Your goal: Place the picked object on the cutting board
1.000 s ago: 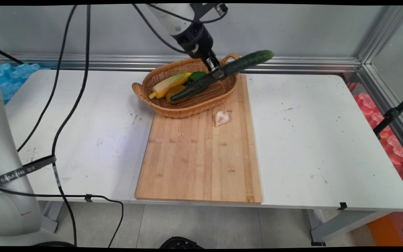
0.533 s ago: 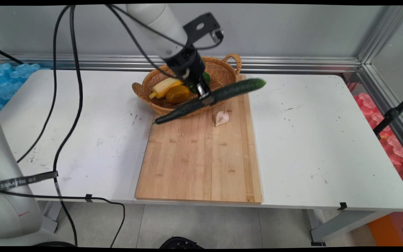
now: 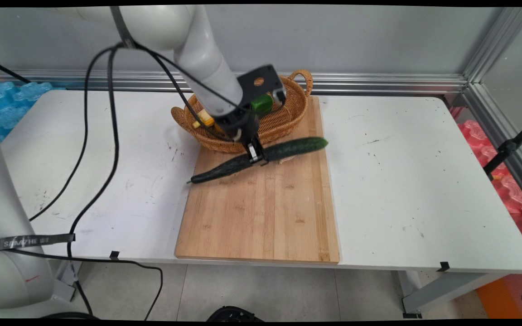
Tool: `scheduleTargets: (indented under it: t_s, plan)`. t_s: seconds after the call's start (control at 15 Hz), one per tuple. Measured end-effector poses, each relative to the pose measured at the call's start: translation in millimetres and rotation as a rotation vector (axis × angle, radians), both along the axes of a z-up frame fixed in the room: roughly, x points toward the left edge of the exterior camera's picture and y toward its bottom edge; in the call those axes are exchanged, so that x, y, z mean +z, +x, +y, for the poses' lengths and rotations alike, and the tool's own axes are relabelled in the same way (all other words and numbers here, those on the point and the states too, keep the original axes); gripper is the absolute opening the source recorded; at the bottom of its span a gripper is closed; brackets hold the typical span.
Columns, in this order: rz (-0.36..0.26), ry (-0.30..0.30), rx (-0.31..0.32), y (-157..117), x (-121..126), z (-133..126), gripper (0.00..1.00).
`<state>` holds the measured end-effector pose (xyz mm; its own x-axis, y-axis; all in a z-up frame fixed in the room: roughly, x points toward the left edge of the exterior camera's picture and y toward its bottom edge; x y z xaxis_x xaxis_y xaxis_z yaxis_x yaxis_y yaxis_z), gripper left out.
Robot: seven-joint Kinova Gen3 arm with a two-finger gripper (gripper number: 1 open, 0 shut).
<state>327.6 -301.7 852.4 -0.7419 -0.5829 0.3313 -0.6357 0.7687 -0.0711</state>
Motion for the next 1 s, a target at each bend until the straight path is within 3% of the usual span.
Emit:
scheduleTargets:
  t_s: [0.6,0.67,1.0]
  plan:
    - [-0.051,0.029,-0.028,-7.3,-53.1,-6.1,0.00]
    - [-0.050,0.031,-0.033,-7.7,-55.6,-5.9,1.00]
    - [-0.018,0.026,-0.070,-10.7,-49.7,-2.0,1.00]
